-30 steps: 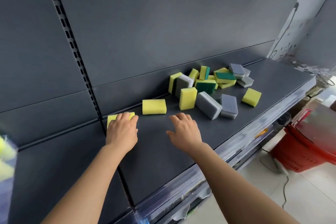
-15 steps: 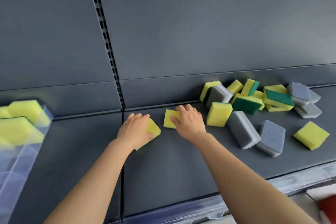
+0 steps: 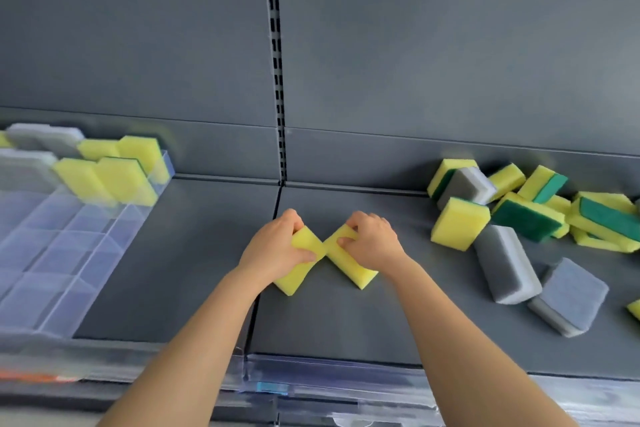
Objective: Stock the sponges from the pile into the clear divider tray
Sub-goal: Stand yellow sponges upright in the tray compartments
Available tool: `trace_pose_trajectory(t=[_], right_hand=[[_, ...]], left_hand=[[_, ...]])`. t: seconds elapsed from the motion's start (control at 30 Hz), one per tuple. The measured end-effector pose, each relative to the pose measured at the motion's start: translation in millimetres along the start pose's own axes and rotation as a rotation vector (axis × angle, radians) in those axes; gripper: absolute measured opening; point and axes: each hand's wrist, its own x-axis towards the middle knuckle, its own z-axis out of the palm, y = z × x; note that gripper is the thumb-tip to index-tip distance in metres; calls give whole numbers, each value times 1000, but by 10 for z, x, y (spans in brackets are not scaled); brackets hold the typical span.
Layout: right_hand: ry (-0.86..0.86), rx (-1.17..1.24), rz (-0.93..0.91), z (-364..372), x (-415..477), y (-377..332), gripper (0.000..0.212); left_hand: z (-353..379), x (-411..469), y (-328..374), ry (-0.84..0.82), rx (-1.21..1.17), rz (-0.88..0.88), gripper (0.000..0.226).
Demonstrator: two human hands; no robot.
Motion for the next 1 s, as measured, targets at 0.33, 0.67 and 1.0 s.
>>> trace_pose_trajectory(t=[0.33,0.67,1.0], right_hand=[[159,462,-167,21,-205,-976,35],[246,655,-306,384,-599,-2493,26],[319,720,-386,933,-862,-3728,27]], left_hand=[[-685,-485,-570,214,-158,5,25],[-1772,-1231,-1581,412,-361,-10,21],[-2607,-1758,-2616,501,-369,-13,32]])
